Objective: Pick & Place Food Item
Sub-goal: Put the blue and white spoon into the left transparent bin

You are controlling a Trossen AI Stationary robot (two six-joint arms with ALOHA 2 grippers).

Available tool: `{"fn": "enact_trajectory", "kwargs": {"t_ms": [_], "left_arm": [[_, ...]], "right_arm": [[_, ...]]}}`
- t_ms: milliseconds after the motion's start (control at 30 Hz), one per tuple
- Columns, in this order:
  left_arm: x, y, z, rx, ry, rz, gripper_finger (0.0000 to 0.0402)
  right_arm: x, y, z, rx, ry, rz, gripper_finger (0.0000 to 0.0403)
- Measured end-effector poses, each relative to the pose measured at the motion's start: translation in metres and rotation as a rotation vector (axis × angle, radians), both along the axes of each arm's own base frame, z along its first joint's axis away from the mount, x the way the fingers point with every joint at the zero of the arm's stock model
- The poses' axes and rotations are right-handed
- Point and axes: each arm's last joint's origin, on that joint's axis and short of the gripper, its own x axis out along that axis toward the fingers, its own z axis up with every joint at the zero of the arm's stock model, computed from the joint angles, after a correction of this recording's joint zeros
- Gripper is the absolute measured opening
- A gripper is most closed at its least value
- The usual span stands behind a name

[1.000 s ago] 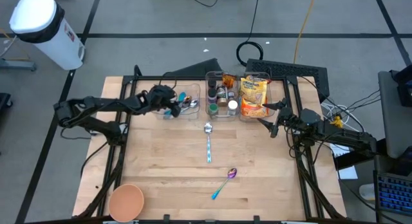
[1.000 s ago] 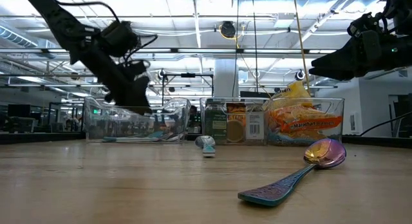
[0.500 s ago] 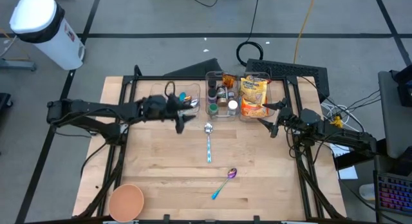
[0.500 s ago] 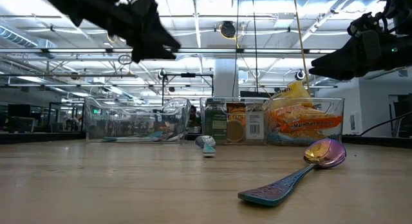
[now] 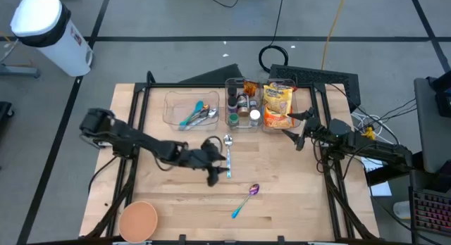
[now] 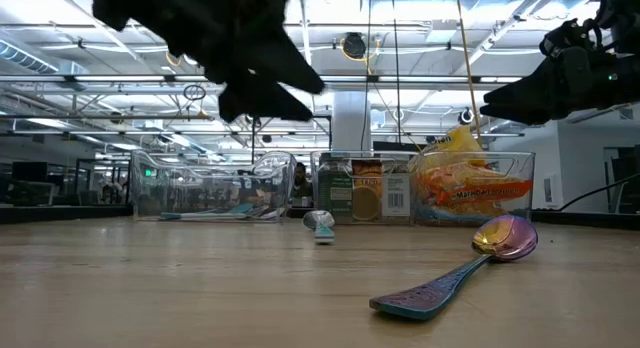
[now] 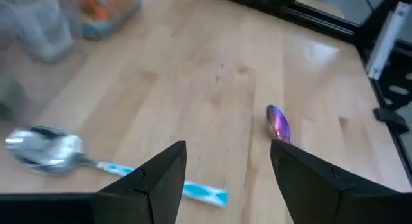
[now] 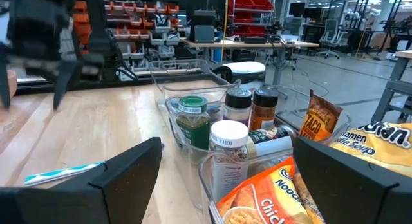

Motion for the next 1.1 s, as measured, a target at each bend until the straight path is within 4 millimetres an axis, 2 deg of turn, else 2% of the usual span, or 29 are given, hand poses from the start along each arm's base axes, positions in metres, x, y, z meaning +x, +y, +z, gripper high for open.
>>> {"fn": "enact_trajectory", "kwargs": {"t_ms": [133,300,400,533,667,833,1100], "left_arm": [[0.025,-0.010,-0.024,-0.021,0.062,0.047,0.0234],[0.052,-0.014,-0.050,-0.002,0.127,-0.010,0.0234],[0.062,-0.014,-0.064,-0.037,0.175,-0.059,0.0234],[0.063,-0.011,-0.078,-0.065,0.273,-0.069,0.0234],[0.055,-0.009,-0.082,-0.093,0.389,-0.048,0.0234],[0.041,-0.013,-0.075,-0.108,0.512,-0.093,0.0234],[0.017,-0.025,-0.046,-0.105,0.576,-0.142,0.0234]], "right_arm": [[0.000,0.000,0.000,0.000,0.000,0.000,0.0348],[0.000,0.000,0.000,0.000,-0.001,-0.001,0.0348],[0.000,0.000,0.000,0.000,0.000,0.000,0.0348],[0.000,0.000,0.000,0.000,0.000,0.000,0.0348],[0.000,0.000,0.000,0.000,0.000,0.000,0.0348],[0.000,0.000,0.000,0.000,0.000,-0.001,0.0348],[0.000,0.000,0.000,0.000,0.000,0.000,0.0348]]}}
